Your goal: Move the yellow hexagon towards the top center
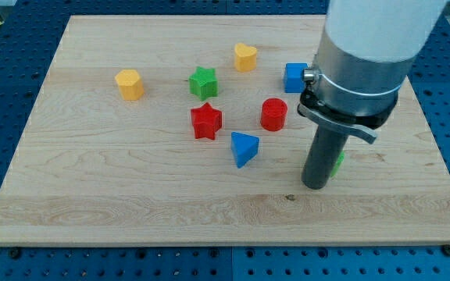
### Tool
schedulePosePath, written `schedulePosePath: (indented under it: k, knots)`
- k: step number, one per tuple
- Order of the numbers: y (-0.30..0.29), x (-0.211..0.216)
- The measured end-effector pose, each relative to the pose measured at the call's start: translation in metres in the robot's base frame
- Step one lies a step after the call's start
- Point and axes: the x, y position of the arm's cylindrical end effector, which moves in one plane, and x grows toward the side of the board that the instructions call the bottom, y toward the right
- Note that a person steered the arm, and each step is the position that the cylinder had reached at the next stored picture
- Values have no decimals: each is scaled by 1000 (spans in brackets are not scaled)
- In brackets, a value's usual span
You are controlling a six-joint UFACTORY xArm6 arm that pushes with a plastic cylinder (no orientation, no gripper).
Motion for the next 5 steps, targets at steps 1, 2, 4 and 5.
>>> schedulePosePath:
  k: [1,2,4,5]
  knots:
    - [14,-5]
    - [24,-10]
    - [27,-10]
    - [17,0]
